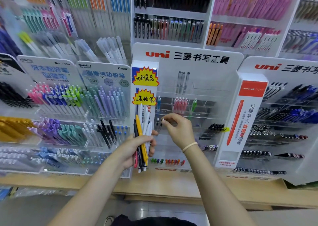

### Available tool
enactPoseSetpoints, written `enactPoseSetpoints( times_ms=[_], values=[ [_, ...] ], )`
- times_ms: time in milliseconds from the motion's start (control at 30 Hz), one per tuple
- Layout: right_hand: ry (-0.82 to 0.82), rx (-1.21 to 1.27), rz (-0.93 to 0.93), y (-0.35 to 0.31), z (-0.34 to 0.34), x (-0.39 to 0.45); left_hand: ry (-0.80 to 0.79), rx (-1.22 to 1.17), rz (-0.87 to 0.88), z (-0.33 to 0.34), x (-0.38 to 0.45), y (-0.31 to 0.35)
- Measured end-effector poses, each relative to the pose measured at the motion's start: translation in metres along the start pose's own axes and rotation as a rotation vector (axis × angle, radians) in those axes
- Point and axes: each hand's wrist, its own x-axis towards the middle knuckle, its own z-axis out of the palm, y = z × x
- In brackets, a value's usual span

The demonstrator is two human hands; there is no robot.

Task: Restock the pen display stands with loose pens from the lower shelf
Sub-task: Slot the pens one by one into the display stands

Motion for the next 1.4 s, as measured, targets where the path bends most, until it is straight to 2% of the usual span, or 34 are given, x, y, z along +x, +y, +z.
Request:
enactPoseSetpoints(
  times_ms=[200, 267, 333, 367, 467, 533, 667, 867, 967, 1133, 1300, 1400],
  values=[
    [-0.100, -0.061, 0.014, -0.001, -0.008, 0.004, -0.006, -0.020, -0.012, 0.003, 0.003, 0.000],
    [-0.044, -0.076, -0.036, -0.007, -0.014, 0.001, -0.012, -0.030, -0.012, 0.004, 0.003, 0.000],
    [0.018, 0.032, -0.015, -0.019, -0.022, -0.005, -0.026, -0.021, -0.013, 0.006, 0.004, 0.001],
    [-0.015, 0.124, 0.041, -0.024, -0.026, -0.007, -0.036, -0.011, -0.016, 0.008, 0.005, 0.001],
    [-0.246, 0.298, 0.203, -0.035, -0.031, -0.013, -0.064, 0.029, -0.029, 0.017, 0.006, 0.002],
    [-0.283, 0.375, 0.276, -0.034, -0.033, -0.017, -0.072, 0.064, -0.024, 0.024, 0.005, 0.001],
    [-0.194, 0.517, 0.374, -0.023, -0.037, -0.023, 0.010, 0.108, -0.023, 0.026, 0.004, -0.003],
    [0.225, 0.671, 0.474, -0.017, -0.051, -0.024, 0.144, 0.043, -0.058, 0.016, -0.011, -0.011],
    [0.289, 0.777, 0.473, -0.026, -0.052, -0.029, 0.230, -0.085, 0.020, 0.011, -0.015, -0.007],
    [0.094, 0.868, 0.496, -0.061, -0.020, -0.049, 0.302, -0.205, 0.101, 0.007, -0.022, 0.012],
    [-0.118, 0.739, 0.540, -0.085, 0.024, -0.073, 0.307, -0.171, 0.101, -0.012, -0.037, 0.024],
    [-0.184, 0.641, 0.530, -0.094, 0.043, -0.085, 0.301, -0.150, 0.107, -0.033, -0.045, 0.022]
  ],
)
